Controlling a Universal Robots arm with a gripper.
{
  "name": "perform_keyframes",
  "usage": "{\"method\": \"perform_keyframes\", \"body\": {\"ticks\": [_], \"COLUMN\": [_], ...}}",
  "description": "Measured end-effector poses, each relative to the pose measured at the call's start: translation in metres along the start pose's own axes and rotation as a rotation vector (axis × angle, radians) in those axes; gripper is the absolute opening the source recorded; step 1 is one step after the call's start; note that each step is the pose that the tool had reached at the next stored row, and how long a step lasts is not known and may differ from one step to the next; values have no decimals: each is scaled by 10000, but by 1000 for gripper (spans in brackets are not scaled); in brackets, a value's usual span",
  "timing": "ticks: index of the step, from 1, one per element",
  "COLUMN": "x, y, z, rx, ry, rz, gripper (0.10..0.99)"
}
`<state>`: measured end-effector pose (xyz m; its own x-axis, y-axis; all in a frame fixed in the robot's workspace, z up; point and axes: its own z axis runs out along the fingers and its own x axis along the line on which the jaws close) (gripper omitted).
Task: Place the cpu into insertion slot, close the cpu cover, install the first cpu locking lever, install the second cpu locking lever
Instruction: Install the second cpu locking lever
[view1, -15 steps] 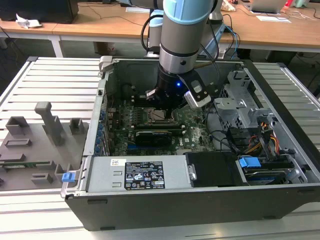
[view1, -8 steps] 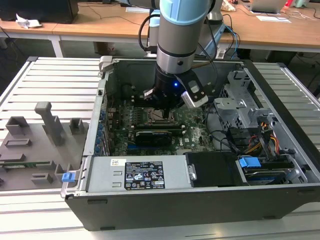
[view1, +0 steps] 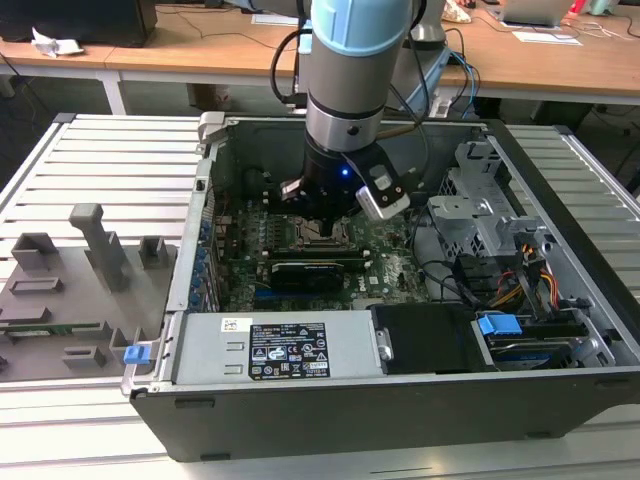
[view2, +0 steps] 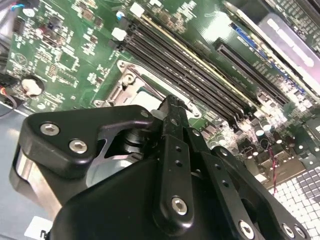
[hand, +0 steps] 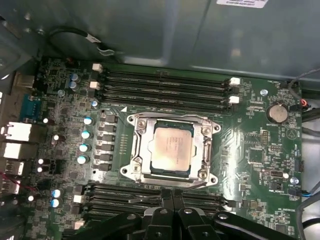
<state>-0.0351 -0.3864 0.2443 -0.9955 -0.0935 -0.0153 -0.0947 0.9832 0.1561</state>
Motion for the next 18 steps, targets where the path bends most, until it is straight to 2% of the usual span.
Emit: {"method": "perform_keyframes", "body": {"ticks": [4,9,18], "x": [92,119,146], "y": [1,-14,-38], "z": [41,142,148], "rx": [-3,-16,-232], "ry": [0,0,-22], "rz": [0,-2,0], "gripper": [106,106,106]}}
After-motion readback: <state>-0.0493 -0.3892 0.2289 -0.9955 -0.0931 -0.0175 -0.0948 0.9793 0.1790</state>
